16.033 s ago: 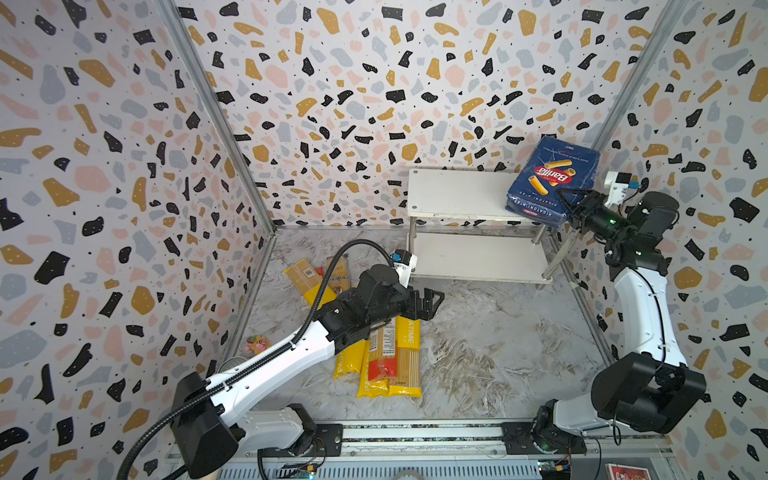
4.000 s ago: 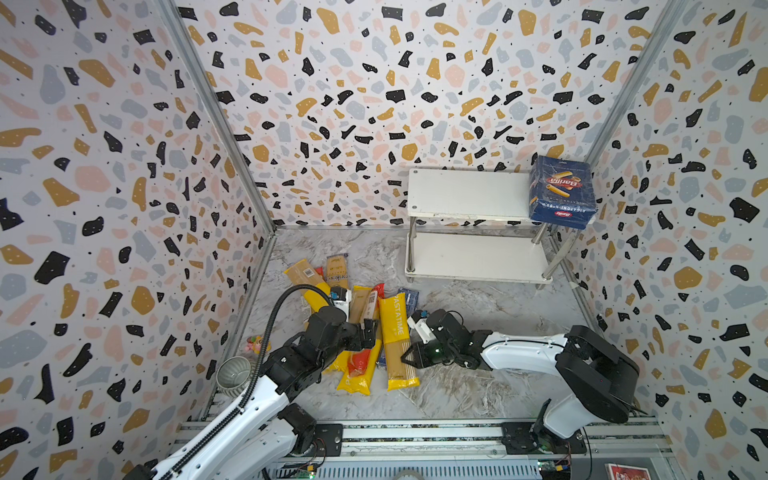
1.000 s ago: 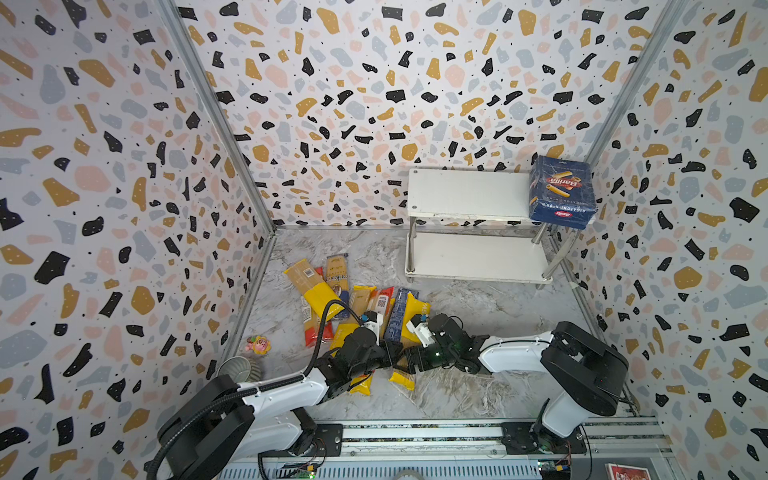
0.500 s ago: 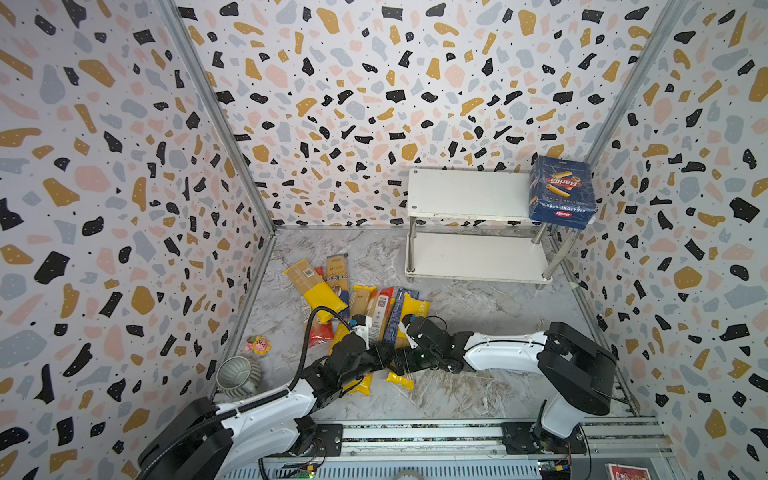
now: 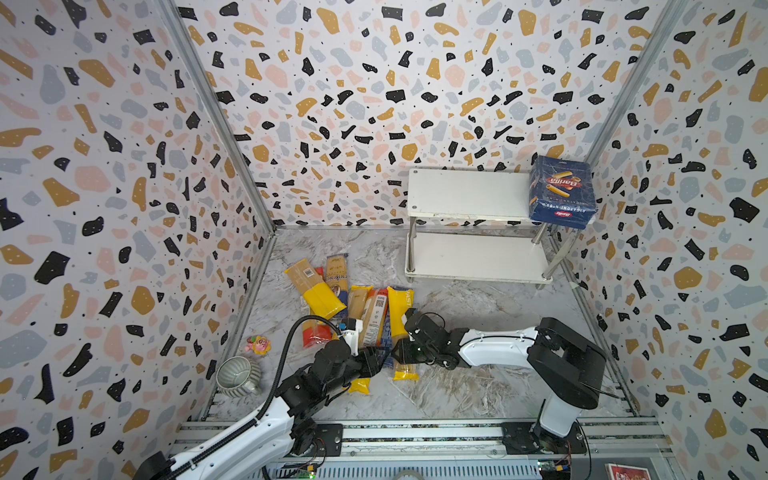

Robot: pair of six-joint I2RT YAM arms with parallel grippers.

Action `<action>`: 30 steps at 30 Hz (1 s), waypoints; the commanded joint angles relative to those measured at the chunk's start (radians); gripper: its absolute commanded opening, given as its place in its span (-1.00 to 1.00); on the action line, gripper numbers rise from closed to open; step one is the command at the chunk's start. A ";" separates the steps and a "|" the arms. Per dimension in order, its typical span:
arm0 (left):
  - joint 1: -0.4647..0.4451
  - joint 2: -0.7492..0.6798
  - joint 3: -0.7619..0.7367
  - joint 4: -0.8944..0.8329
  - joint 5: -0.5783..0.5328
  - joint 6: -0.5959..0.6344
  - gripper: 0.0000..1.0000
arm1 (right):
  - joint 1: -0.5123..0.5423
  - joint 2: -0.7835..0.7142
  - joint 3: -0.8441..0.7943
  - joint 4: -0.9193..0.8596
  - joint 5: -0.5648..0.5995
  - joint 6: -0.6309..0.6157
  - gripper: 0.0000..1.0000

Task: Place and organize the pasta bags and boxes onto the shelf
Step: 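Close the right gripper on the yellow PASTATIME bag's end, then lift the yellow PASTATIME bag with the right gripper toward the shelf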

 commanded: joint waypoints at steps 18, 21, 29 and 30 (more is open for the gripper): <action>0.034 0.113 0.288 -0.214 -0.084 0.186 0.99 | -0.191 -0.348 -0.216 -0.036 -0.298 -0.209 -0.67; 0.036 0.147 0.306 -0.204 -0.084 0.188 0.99 | -0.198 -0.395 -0.210 -0.073 -0.300 -0.226 -0.67; 0.055 0.171 0.383 -0.252 -0.098 0.229 0.99 | -0.202 -0.547 -0.085 -0.240 -0.294 -0.261 -0.69; 0.060 0.168 0.394 -0.261 -0.098 0.235 0.99 | -0.202 -0.567 -0.055 -0.277 -0.279 -0.269 -0.69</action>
